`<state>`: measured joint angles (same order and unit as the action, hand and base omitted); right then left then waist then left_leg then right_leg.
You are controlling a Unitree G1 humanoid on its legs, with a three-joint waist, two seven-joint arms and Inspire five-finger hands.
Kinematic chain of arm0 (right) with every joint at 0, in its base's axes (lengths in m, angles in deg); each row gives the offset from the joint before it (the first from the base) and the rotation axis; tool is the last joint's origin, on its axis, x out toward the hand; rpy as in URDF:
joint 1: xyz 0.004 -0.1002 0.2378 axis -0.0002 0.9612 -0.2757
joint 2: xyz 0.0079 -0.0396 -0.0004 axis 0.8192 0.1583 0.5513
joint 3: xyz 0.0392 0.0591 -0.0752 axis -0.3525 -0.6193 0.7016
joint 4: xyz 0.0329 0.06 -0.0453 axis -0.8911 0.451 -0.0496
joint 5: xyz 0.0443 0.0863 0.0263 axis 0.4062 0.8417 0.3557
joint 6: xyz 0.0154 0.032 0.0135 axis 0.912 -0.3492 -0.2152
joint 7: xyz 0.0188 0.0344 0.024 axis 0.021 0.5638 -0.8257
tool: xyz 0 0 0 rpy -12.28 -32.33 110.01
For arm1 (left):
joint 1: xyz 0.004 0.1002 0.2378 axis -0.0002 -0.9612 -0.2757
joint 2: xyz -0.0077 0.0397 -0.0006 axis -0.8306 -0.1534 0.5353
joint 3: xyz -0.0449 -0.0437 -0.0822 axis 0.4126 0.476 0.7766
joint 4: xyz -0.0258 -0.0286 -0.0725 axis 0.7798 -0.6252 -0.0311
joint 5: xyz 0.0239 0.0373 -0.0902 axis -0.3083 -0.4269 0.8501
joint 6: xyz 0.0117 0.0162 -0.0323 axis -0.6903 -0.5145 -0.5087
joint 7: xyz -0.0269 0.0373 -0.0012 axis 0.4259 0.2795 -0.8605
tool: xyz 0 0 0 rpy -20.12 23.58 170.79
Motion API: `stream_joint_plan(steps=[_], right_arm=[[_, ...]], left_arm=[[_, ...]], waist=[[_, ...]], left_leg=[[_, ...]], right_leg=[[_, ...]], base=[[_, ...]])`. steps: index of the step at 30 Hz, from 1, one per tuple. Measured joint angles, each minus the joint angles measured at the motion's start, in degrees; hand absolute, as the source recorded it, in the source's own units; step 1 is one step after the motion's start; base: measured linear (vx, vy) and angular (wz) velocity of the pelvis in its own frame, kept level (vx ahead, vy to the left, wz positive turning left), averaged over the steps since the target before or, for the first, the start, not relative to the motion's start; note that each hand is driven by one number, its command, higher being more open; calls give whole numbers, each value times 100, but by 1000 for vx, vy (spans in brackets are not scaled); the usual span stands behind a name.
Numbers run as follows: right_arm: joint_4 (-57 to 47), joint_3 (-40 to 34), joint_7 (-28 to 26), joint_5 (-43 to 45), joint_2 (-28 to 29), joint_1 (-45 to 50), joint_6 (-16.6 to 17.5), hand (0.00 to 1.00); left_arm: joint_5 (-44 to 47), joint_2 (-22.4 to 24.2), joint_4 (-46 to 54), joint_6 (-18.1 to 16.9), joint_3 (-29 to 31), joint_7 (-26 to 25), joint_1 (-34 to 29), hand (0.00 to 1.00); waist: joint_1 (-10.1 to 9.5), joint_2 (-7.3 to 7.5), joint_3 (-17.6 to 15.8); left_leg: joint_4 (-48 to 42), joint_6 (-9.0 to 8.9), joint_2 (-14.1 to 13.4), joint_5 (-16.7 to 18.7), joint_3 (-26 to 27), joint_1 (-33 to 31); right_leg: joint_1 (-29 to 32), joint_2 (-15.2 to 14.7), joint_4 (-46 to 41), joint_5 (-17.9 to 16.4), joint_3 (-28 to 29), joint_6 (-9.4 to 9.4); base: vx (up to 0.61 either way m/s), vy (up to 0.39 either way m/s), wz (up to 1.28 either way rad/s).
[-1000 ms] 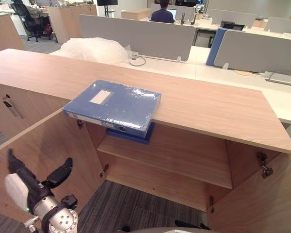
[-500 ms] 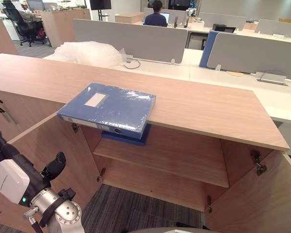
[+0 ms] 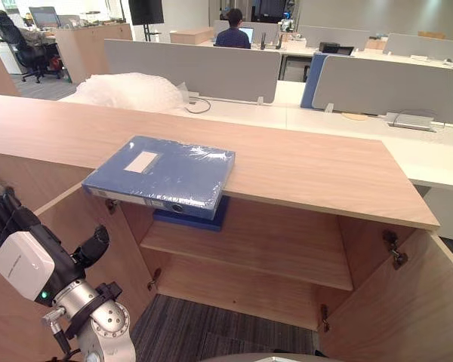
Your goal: Walk over to the cabinet, pick up the folder, carry it to the office cabinet, place the folder inside the office cabinet, then close the office cabinet door
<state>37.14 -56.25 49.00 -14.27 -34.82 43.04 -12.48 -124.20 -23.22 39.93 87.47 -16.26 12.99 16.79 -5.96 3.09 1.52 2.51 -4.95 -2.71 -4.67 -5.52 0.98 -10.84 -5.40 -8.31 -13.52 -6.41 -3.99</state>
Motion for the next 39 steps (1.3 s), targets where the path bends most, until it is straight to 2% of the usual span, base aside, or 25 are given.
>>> stream_joint_plan(steps=[19,27,32,39], right_arm=[[169,-157,-123,-209,-94,-87,44,100],[162,-167,-130,-217,-116,-102,44,100],[149,-169,-150,-238,-148,-117,44,100],[153,-279,-152,-252,-153,-163,38,100]], left_arm=[[-487,-874,-527,-32,-476,417,494,100],[-627,-1301,-1006,-124,-637,629,741,100],[-667,-1679,-1680,-214,-752,774,757,100],[-670,-1865,-2083,-330,-866,1005,767,100]], waist=[[63,-87,87],[147,-139,117],[193,-200,118],[219,-234,82]], left_leg=[[110,-15,-78,-22,322,102],[160,-16,-101,-33,394,151],[244,-12,-104,-68,477,238],[248,-13,-108,-68,496,245]], right_leg=[[150,35,-58,28,344,45],[179,42,-69,34,419,55],[176,45,-65,36,496,52],[175,46,-35,38,516,49]], base=[[-36,-2,-9],[-31,-7,-5],[-22,-3,-9],[0,0,0]])
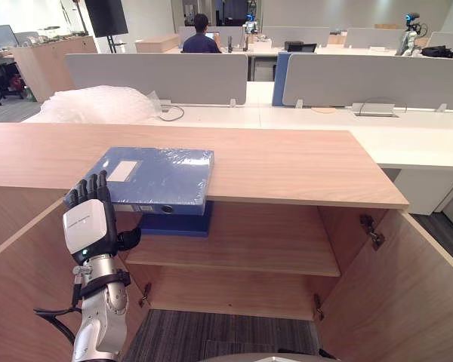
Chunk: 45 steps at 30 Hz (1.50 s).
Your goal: Walk over to the cabinet, pick up the folder, carry it to the office cabinet, place the folder inside the office cabinet, then close the office cabinet door
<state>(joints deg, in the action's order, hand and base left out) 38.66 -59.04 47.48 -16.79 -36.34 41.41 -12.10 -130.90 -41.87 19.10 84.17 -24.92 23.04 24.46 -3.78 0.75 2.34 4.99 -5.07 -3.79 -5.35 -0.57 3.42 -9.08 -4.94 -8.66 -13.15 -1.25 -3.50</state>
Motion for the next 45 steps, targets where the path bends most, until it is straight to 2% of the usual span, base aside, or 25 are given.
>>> stream_joint_plan(steps=[3,4,7,15,22,32,34,36,39,40,42,45], right_arm=[[1,-102,-27,-7,1,-20,-6,100],[1,-108,-30,-11,-7,-31,-7,100],[6,-115,-30,-52,-8,-44,-16,100],[10,-170,-29,-175,-9,-76,-22,100],[12,-232,-25,-173,-6,-137,-27,100],[54,-238,-23,-174,-32,-194,-40,100],[71,-236,-17,-170,-30,-211,-60,100],[75,-209,9,-146,-7,-218,-62,100],[-119,111,117,78,15,-142,-66,100],[-307,200,155,95,41,-51,-68,100],[-1523,694,362,287,164,409,-68,100],[-3013,1030,524,293,325,941,-52,100]], left_arm=[[-3,-76,-28,-6,-3,24,0,100],[-4,-106,-29,-11,-3,54,5,0],[-11,-148,-81,-51,-3,81,82,0],[-372,-612,-221,-139,-28,-117,468,0],[-451,-699,-246,-248,-187,-267,864,0],[-499,-695,-397,-237,-278,-380,1101,0],[-432,-557,-263,-217,-272,-376,1086,0],[29,-14,403,-189,-149,-364,917,0],[824,606,1295,-243,-158,-389,548,0],[997,685,1417,-251,-163,-388,489,0],[1620,987,1976,-267,-153,-471,193,0],[2193,1184,2575,-335,-139,-566,-3,0]], waist=[[16,-23,-39],[18,-29,-63],[18,-30,-79],[51,-46,-92],[121,-20,-210],[144,-9,-260],[144,17,-279],[138,69,-305],[137,100,-318],[138,96,-321],[238,76,-352],[306,93,-361]], left_leg=[[2,0,0,0,13,11],[5,0,1,0,21,20],[19,0,2,0,28,21],[29,7,6,4,144,65],[31,17,18,15,172,148],[25,11,19,26,178,161],[17,11,24,26,176,176],[3,12,24,25,192,171],[2,17,4,30,300,152],[2,19,-1,32,325,144],[1,46,-5,42,412,108],[1,68,-14,69,516,104]], right_leg=[[-4,3,3,3,14,-4],[-11,4,7,7,22,-9],[-16,4,22,17,27,-12],[-22,-8,77,62,137,-34],[-128,-20,177,105,164,-48],[-145,-14,198,107,174,-44],[-162,-20,201,108,172,-43],[-150,-25,193,124,203,-48],[-68,-13,182,164,325,-53],[-41,-10,176,171,352,-55],[48,-3,163,209,444,-65],[109,-4,146,231,551,-77]], base=[[-8,-3,-1],[0,0,0],[-20,-5,-1],[-28,-1,-6],[-20,3,-2],[0,0,0],[0,0,0],[-15,2,-2],[-31,5,-18],[-38,4,-21],[-47,7,-22],[-32,10,-22]])
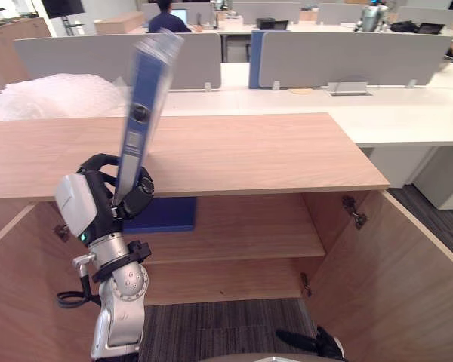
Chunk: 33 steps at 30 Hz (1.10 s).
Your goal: Walk over to the cabinet, pick up the folder, carry it to the office cabinet, place the folder inside the office cabinet, then close the office cabinet door
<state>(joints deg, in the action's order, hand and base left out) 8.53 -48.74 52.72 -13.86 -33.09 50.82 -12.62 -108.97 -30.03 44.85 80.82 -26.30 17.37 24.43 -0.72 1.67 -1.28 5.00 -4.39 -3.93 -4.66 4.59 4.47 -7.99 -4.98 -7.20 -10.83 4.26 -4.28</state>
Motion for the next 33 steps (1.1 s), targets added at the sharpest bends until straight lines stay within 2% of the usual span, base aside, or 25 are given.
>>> stream_joint_plan(steps=[2,3,5,6,11,13,17,18,22,26,33], right_arm=[[-1420,258,193,-23,91,385,68,100],[-1742,278,249,-36,93,443,75,100],[-2677,273,511,-115,111,583,153,100],[-3099,237,651,-260,122,630,228,100],[-3788,311,888,-408,126,653,262,100],[-3983,482,876,-468,118,662,261,100],[-4905,1273,523,-467,-68,448,305,100],[-5083,1436,309,-466,-247,95,396,100],[-5254,1577,-163,-160,-641,-1115,732,100],[-5595,1578,-671,503,-917,-1732,989,100],[-5399,1422,-1068,1290,-1806,-2318,999,100]], left_arm=[[717,31,593,-298,140,-10,-295,0],[923,43,742,-379,184,-10,-347,0],[1835,104,1185,-748,324,33,-405,0],[2460,161,1456,-1039,419,40,-408,0],[3992,397,1977,-1848,599,190,-407,0],[4364,420,1987,-1955,611,314,-407,0],[5187,368,1867,-1986,512,995,-385,0],[5643,259,1622,-2008,420,1513,-318,0],[6407,-111,740,-1921,144,2536,-142,0],[6605,-262,177,-1621,56,3112,-135,0],[6571,-478,-321,-1583,-130,3599,-138,0]], waist=[[84,7,2],[87,6,1],[97,5,1],[100,10,7],[100,-49,-6],[99,-93,-15],[99,-189,-25],[92,-188,-24],[90,-186,-20],[77,-171,-10],[-18,-147,78]], left_leg=[[-2,28,5,43,71,7],[-2,32,6,48,93,3],[-3,38,7,52,111,-15],[-4,33,7,56,114,-4],[-8,16,9,57,143,26],[-9,-12,9,90,157,38],[-47,-13,10,113,166,38],[-112,-4,10,112,205,39],[-236,23,24,135,268,41],[-249,31,32,139,286,43],[-245,45,38,128,284,44]], right_leg=[[44,-10,-15,11,69,-14],[69,-12,-27,11,90,-16],[111,-13,-50,16,109,-24],[109,-11,-56,16,114,-25],[109,-10,-57,13,162,-31],[114,-8,-59,8,199,-39],[194,14,-132,9,316,-51],[195,13,-155,18,366,-68],[193,-11,-186,42,451,-109],[197,-20,-190,52,486,-125],[192,-23,-192,55,472,-127]], base=[[-30,7,-15],[-27,2,-15],[-29,-3,-7],[0,0,0],[-23,-11,-4],[-49,-11,-9],[-62,-10,-15],[-67,-4,-17],[-66,6,-10],[-59,4,-3],[-5,0,0]])
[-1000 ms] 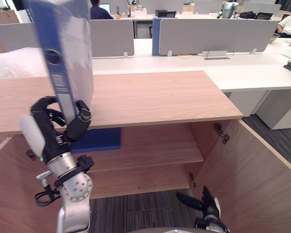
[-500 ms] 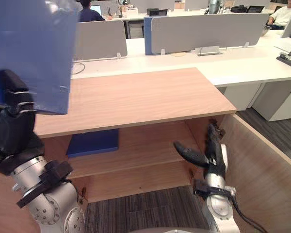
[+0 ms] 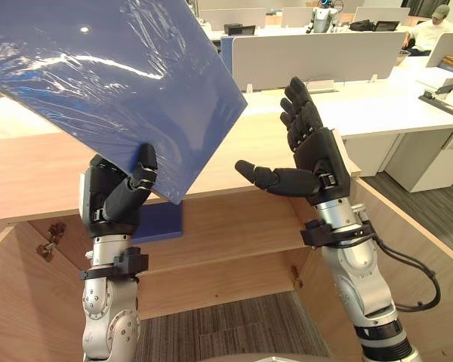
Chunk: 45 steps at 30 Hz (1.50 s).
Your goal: Walk over to the cabinet, pick up the folder, carry it to the office cabinet, place the folder inside the office cabinet, then close the office cabinet door
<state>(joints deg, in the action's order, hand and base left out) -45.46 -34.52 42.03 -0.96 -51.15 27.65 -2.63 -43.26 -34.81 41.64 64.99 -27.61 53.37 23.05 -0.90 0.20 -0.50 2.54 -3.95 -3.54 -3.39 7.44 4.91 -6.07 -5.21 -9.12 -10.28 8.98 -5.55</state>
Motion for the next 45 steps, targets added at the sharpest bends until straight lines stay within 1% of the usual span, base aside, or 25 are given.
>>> stream_joint_plan(steps=[5,10,12,15,17,18,22,24,25,27,28,29,32,36,37,39,41,42,45], right_arm=[[104,-507,-37,303,-244,-85,-1,100],[279,-684,-122,568,-519,-86,-16,100],[318,-766,-203,728,-697,-91,-26,100],[451,-768,-241,728,-914,-222,-27,100],[659,-768,-267,749,-1164,-496,-27,100],[711,-768,-293,757,-1235,-571,-27,100],[1018,-704,-443,1245,-1667,-1056,-26,100],[1180,-438,-594,1680,-1968,-1310,-25,100],[1212,-343,-641,1784,-2048,-1363,-25,100],[1348,183,-892,2190,-2385,-1634,-27,100],[1388,299,-925,2369,-2436,-1697,-27,100],[1461,383,-941,2573,-2488,-1779,-25,100],[1677,781,-1053,3064,-2921,-2121,-24,100],[1930,1454,-1228,4100,-3507,-2590,-23,100],[1955,1546,-1234,4178,-3599,-2637,-25,0],[2010,1871,-1237,4509,-3897,-2802,-27,0],[2049,2236,-1269,5038,-4248,-2951,-69,0],[2049,2298,-1293,5231,-4358,-2951,-79,0],[2059,2401,-1300,5293,-4535,-2951,-78,0]], left_arm=[[-239,-156,-157,31,-15,132,-57,0],[-457,-371,-371,57,-54,233,-168,0],[-572,-553,-396,92,-111,282,-192,0],[-671,-790,-396,99,-114,406,-192,0],[-669,-1031,-396,98,-116,554,-192,0],[-664,-1077,-395,98,-116,599,-192,0],[-563,-1487,-395,98,-215,824,-190,0],[-422,-1797,-394,98,-344,991,-165,0],[-383,-1883,-393,98,-405,1025,-150,0],[-293,-2208,-385,98,-679,1204,-39,0],[-247,-2287,-385,99,-741,1239,-22,0],[-118,-2353,-391,101,-789,1201,-11,0],[181,-2640,-394,101,-839,1166,1,0],[529,-2953,-444,101,-969,1141,56,0],[578,-3008,-463,101,-1018,1129,68,0],[651,-3159,-477,101,-1137,1091,74,0],[765,-3365,-482,101,-1287,1087,92,0],[819,-3440,-482,100,-1347,1088,96,0],[824,-3525,-482,80,-1470,1089,125,0]], waist=[[-47,-12,93],[-27,-12,163],[-29,1,177],[-19,27,208],[-16,50,222],[-18,52,222],[-31,61,222],[-35,82,230],[-37,86,234],[-42,115,248],[-43,126,252],[-43,141,255],[-52,190,252],[-109,248,249],[-128,252,252],[-164,258,250],[-190,269,250],[-198,278,246],[-200,299,240]], left_leg=[[31,19,5,-17,-15,0],[70,34,17,-45,-14,14],[152,42,28,-86,-14,46],[235,49,40,-124,-11,85],[235,53,57,-127,-8,82],[235,57,64,-129,-8,81],[236,69,92,-137,-9,73],[237,71,92,-138,-10,71],[237,71,92,-139,-10,70],[238,73,92,-141,-12,62],[238,74,92,-142,-13,59],[238,76,92,-144,-15,54],[238,83,93,-151,-16,39],[239,85,94,-159,-27,30],[239,85,95,-160,-30,29],[240,84,95,-165,-38,22],[240,81,95,-172,-59,10],[240,80,95,-175,-68,6],[240,78,95,-177,-72,4]], right_leg=[[-4,-6,-3,1,-38,0],[-3,-17,-2,3,-44,-1],[0,-23,7,4,-50,-4],[-1,-31,14,6,-50,-8],[-4,-50,26,16,-49,-25],[-4,-56,29,19,-50,-29],[-3,-84,41,28,-53,-46],[-4,-84,47,29,-56,-45],[-4,-84,47,29,-57,-46],[-3,-84,47,35,-59,-48],[-3,-84,48,37,-61,-49],[-2,-84,54,42,-63,-49],[1,-87,75,62,-65,-56],[2,-89,80,65,-76,-56],[1,-89,81,65,-79,-56],[2,-90,87,65,-90,-56],[2,-89,90,66,-112,-55],[2,-89,91,66,-120,-55],[2,-89,89,66,-125,-54]], base=[[-9,-2,1],[-31,-2,0],[-44,0,1],[-36,2,-1],[-38,3,0],[-37,6,1],[-37,6,1],[-46,-2,1],[-43,-6,1],[-36,-4,1],[-32,-3,1],[-33,-2,1],[-34,0,0],[-38,-2,2],[-39,-3,1],[-38,-4,3],[-26,-4,5],[0,0,4],[0,0,0]])
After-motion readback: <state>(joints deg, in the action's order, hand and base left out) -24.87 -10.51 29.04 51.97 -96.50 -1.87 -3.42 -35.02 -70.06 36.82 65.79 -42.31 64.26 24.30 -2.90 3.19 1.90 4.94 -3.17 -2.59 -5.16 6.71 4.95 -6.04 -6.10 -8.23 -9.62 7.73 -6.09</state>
